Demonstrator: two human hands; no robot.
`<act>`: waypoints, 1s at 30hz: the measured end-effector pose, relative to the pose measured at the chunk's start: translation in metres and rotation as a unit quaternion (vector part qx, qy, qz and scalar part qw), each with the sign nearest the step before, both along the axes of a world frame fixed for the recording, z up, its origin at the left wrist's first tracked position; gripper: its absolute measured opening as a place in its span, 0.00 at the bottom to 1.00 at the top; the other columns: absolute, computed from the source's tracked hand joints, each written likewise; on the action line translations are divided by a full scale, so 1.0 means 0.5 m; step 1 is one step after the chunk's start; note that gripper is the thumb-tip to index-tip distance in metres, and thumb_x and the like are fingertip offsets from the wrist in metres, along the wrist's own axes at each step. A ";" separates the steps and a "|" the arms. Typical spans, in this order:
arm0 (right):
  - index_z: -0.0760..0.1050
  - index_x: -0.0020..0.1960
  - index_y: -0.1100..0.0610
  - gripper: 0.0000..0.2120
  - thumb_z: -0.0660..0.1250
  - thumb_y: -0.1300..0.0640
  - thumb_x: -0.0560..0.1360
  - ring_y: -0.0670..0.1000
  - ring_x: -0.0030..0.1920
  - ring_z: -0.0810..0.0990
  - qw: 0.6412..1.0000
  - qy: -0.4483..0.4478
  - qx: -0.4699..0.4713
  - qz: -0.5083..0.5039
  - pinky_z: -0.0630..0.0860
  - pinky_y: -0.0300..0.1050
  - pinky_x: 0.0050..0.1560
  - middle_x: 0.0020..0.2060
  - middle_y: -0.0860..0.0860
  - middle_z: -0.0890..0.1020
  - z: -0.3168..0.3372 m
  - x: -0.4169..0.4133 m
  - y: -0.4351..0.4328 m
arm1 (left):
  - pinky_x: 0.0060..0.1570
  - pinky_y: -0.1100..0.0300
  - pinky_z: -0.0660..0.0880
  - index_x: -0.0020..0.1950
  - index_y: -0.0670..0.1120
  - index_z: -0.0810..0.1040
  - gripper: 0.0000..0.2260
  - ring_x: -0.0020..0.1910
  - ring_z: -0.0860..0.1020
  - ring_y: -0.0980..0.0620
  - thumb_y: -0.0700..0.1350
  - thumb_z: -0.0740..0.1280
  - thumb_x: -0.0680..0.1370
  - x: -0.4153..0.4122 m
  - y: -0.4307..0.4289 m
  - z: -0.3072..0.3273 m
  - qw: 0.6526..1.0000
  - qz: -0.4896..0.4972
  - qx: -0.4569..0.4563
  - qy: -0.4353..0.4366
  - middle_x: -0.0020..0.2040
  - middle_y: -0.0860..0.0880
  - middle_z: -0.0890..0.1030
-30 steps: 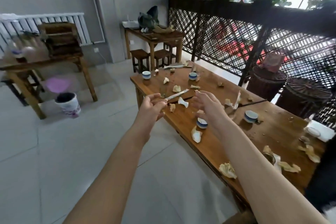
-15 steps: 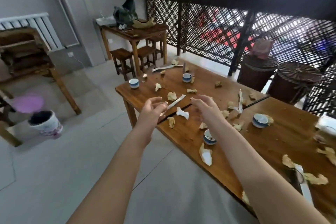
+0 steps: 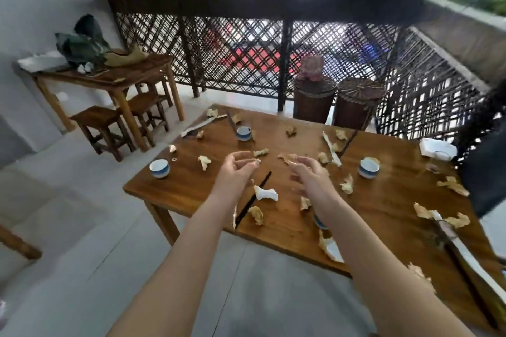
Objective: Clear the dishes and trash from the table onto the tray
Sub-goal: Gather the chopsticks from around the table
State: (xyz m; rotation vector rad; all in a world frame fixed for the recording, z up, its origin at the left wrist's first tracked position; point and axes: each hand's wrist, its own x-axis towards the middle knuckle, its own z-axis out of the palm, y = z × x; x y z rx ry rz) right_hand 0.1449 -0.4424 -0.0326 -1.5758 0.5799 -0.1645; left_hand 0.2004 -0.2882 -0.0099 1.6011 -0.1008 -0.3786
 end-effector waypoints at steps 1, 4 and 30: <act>0.65 0.71 0.52 0.23 0.64 0.48 0.78 0.50 0.58 0.76 1.000 -0.002 0.002 -0.017 0.76 0.47 0.56 0.61 0.51 0.75 0.003 0.003 0.008 | 0.48 0.62 0.75 0.58 0.52 0.72 0.09 0.53 0.77 0.55 0.45 0.65 0.79 0.015 0.005 0.001 1.000 -0.013 0.002 -0.006 0.51 0.54 0.78; 0.65 0.70 0.51 0.23 0.64 0.47 0.78 0.50 0.57 0.76 0.997 0.005 0.010 -0.070 0.75 0.50 0.59 0.60 0.51 0.75 -0.002 0.008 0.015 | 0.49 0.62 0.76 0.59 0.52 0.72 0.09 0.51 0.76 0.57 0.47 0.66 0.79 0.053 0.004 -0.004 0.998 -0.054 0.000 -0.013 0.50 0.55 0.78; 0.65 0.71 0.49 0.25 0.63 0.43 0.77 0.53 0.64 0.72 0.954 0.104 0.031 -0.278 0.72 0.49 0.62 0.67 0.51 0.72 -0.140 -0.366 -0.417 | 0.53 0.57 0.76 0.54 0.53 0.73 0.07 0.55 0.77 0.53 0.48 0.68 0.78 -0.217 -0.532 -0.153 0.955 -0.271 0.046 0.107 0.54 0.50 0.78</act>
